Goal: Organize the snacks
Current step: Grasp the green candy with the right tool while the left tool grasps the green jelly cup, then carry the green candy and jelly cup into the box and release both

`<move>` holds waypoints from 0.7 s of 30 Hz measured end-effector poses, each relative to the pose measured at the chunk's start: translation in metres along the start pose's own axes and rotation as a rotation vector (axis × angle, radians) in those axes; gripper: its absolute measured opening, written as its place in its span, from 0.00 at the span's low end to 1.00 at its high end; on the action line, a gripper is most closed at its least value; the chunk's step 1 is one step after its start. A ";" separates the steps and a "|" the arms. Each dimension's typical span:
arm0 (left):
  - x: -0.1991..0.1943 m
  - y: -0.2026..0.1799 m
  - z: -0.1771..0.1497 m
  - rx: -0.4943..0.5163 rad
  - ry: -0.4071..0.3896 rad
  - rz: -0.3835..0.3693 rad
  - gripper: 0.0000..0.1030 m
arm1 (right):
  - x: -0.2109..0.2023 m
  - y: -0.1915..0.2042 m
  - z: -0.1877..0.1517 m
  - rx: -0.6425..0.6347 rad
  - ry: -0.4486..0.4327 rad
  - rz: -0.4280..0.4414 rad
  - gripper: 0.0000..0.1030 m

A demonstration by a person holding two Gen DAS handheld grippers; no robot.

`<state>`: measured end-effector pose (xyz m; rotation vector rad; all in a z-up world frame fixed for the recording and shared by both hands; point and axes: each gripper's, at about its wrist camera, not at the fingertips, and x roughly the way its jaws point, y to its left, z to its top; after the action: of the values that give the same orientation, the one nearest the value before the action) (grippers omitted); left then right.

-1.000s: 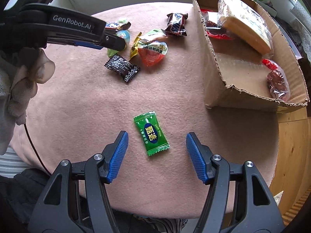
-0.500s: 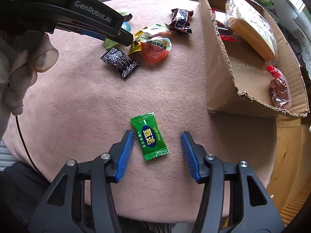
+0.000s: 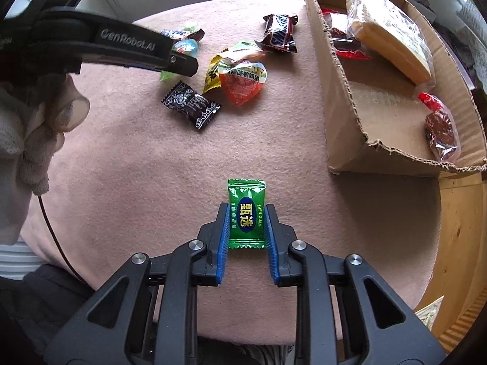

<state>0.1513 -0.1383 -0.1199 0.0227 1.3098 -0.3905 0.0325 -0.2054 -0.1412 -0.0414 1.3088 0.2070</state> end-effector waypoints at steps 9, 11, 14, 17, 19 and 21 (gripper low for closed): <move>-0.020 0.015 -0.011 -0.015 -0.024 -0.019 0.31 | -0.029 -0.010 0.011 0.053 -0.058 0.060 0.21; -0.024 0.019 -0.013 -0.022 -0.028 -0.030 0.31 | -0.036 -0.013 0.015 0.062 -0.071 0.063 0.21; -0.030 0.022 -0.015 -0.022 -0.036 -0.041 0.31 | -0.048 -0.021 0.026 0.077 -0.099 0.066 0.21; -0.036 0.018 -0.015 -0.008 -0.045 -0.044 0.31 | -0.064 -0.028 0.029 0.087 -0.134 0.059 0.21; -0.040 0.015 -0.014 0.002 -0.053 -0.047 0.31 | -0.076 -0.029 0.027 0.097 -0.159 0.055 0.21; -0.044 0.011 -0.013 0.011 -0.062 -0.056 0.31 | -0.085 -0.035 0.030 0.111 -0.182 0.046 0.21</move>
<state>0.1337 -0.1131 -0.0845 -0.0165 1.2493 -0.4424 0.0470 -0.2458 -0.0548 0.1003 1.1389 0.1732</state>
